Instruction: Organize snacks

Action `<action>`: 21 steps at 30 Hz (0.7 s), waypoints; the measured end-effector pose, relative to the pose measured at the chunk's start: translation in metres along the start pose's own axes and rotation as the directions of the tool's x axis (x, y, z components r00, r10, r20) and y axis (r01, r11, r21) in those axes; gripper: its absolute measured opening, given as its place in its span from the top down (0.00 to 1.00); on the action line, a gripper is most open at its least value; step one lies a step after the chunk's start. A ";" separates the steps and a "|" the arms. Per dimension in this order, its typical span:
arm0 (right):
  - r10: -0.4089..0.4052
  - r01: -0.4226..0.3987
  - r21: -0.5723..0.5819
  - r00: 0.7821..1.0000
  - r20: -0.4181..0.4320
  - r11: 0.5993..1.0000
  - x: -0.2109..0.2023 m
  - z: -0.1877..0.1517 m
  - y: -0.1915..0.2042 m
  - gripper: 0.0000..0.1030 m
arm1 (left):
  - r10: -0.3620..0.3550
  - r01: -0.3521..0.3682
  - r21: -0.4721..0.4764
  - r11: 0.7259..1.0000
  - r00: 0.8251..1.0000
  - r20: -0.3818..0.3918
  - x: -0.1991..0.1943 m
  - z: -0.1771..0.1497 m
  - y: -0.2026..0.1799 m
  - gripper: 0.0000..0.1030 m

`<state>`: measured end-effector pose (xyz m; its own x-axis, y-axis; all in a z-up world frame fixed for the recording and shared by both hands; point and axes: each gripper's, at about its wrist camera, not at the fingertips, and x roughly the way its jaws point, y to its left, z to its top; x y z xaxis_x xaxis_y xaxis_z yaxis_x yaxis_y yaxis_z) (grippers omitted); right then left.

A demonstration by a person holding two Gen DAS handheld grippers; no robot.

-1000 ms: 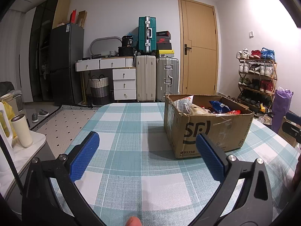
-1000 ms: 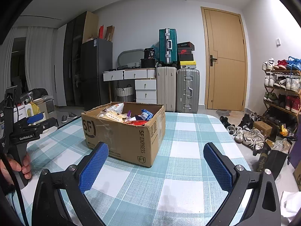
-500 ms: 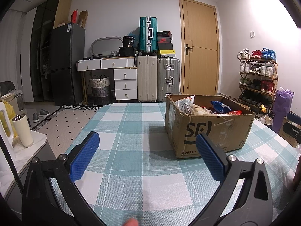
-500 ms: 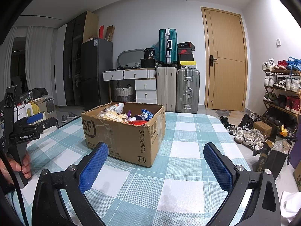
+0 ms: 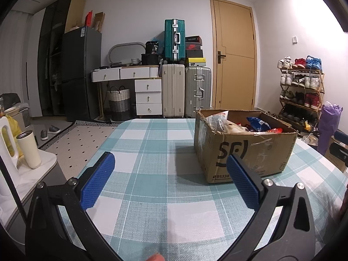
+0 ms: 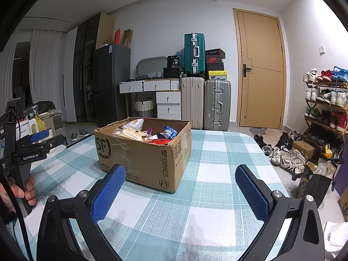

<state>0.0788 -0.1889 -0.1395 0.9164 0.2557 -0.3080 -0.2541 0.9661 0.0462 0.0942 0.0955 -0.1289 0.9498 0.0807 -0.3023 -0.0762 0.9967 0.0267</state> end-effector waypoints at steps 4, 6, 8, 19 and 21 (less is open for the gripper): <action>0.000 0.000 0.001 1.000 0.000 1.000 0.000 0.000 -0.001 0.00 | -0.001 0.001 -0.001 1.000 1.000 -0.001 -0.001 0.000 0.000 0.01; 0.000 0.000 0.002 1.000 -0.001 1.000 0.000 0.000 0.000 0.00 | -0.001 0.001 0.000 1.000 1.000 0.000 -0.001 0.000 0.000 0.01; 0.000 0.000 0.001 1.000 0.000 1.000 0.000 0.000 0.000 0.00 | -0.001 0.001 -0.001 1.000 1.000 0.000 -0.001 0.000 0.000 0.01; 0.000 0.000 0.000 1.000 0.000 1.000 0.001 0.000 0.000 0.00 | -0.001 0.001 -0.001 1.000 1.000 0.000 -0.001 0.000 0.000 0.01; 0.000 0.000 0.000 1.000 0.000 1.000 0.001 0.000 0.000 0.00 | -0.001 0.001 0.000 1.000 1.000 0.000 -0.001 0.000 0.000 0.01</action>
<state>0.0796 -0.1890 -0.1398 0.9163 0.2558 -0.3082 -0.2541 0.9661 0.0464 0.0929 0.0957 -0.1285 0.9499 0.0796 -0.3022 -0.0753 0.9968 0.0260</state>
